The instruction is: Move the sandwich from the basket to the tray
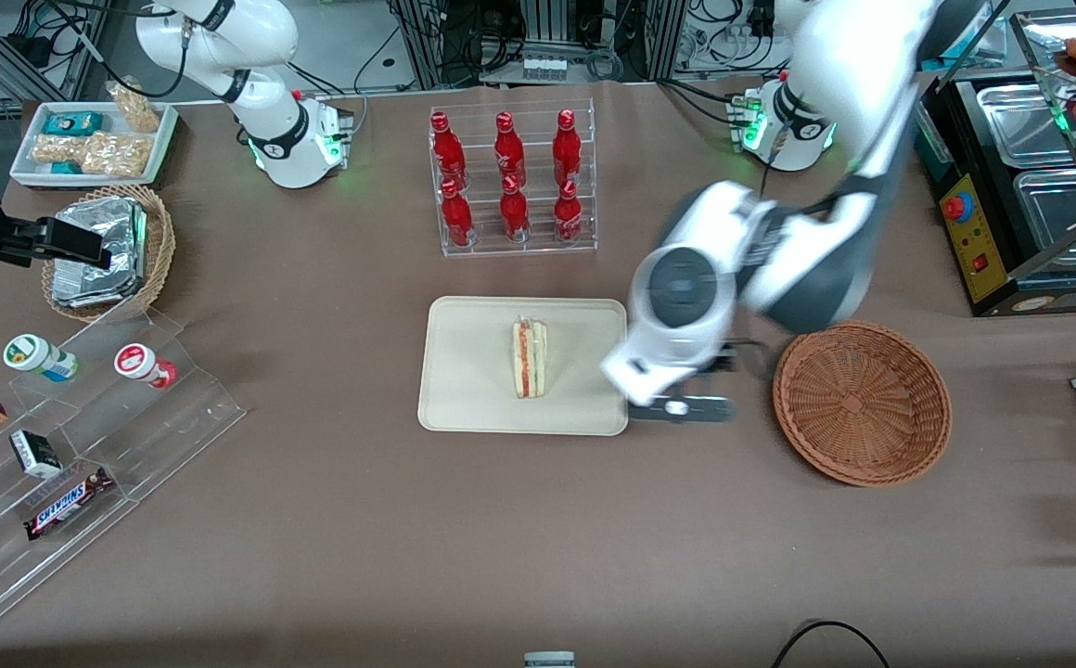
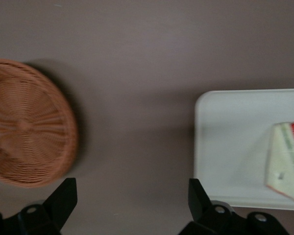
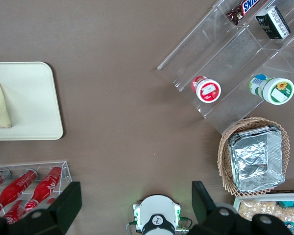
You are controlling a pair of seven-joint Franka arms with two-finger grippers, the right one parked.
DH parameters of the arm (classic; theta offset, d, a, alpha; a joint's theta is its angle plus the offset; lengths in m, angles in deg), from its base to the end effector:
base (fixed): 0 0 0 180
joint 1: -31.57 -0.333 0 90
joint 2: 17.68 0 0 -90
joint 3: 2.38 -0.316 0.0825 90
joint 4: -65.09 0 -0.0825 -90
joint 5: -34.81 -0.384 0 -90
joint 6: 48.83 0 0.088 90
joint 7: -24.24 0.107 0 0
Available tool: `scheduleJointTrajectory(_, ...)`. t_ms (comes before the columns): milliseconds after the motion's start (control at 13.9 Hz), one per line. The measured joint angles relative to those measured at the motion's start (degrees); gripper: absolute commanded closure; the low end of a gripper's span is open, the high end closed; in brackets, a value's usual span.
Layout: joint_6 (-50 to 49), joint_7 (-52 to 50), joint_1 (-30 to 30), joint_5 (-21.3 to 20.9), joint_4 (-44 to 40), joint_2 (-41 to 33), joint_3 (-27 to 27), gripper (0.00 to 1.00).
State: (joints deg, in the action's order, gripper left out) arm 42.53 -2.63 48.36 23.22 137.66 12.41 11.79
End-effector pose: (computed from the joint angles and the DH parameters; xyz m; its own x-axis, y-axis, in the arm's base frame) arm 0.6173 -0.3033 0.4470 0.9897 -0.0636 -0.1280 -0.0825 -0.9854 -0.1488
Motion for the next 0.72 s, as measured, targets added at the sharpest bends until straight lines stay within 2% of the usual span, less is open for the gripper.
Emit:
scheduleJointTrajectory(287, -5.3, 3.9, -12.9, 2.4, 1.8, -7.1, 0.0, 0.0)
scheduleJointTrajectory(503, -7.0, 4.5, -22.5, 8.2, 2.2, -10.2, 0.0, 0.0)
scheduleJointTrajectory(718, -10.6, 5.1, -25.9, 9.5, 2.2, -12.6, 0.1, 0.0)
